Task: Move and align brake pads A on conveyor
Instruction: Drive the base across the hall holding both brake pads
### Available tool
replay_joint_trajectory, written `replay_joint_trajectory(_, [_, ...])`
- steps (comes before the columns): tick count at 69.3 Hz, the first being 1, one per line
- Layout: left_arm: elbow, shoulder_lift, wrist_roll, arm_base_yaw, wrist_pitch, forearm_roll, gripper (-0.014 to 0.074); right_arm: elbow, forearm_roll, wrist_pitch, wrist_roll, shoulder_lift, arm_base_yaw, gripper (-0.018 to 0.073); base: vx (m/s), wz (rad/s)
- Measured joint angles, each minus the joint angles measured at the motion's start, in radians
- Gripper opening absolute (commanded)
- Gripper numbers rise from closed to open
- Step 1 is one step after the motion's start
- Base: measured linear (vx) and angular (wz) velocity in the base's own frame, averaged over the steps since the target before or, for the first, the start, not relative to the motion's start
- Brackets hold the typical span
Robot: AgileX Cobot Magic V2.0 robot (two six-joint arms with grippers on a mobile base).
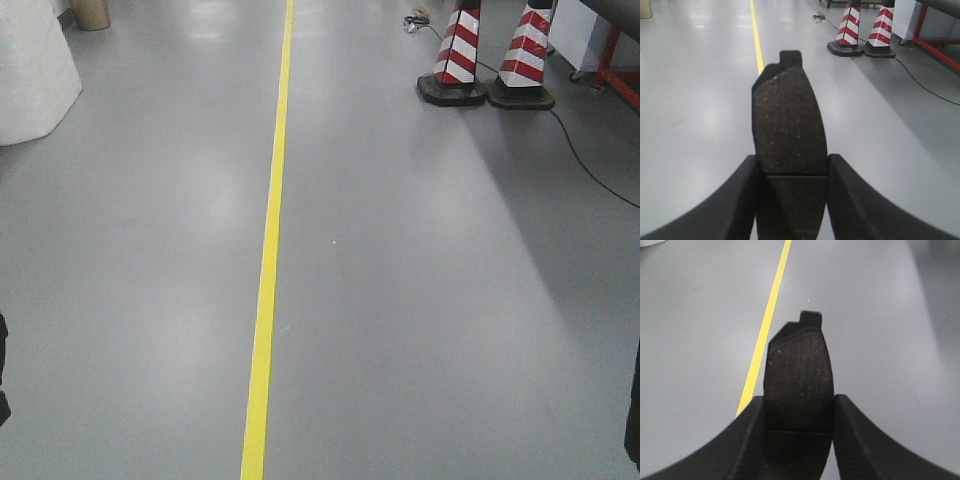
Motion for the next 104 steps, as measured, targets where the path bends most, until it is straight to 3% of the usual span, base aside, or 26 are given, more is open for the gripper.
replay_joint_trajectory(104, [0.000, 0.000, 0.000, 0.000, 0.001, 0.000, -0.0006, 0.000, -0.001, 0.000, 0.000, 0.000, 0.000, -0.0007, 0.69, -0.02])
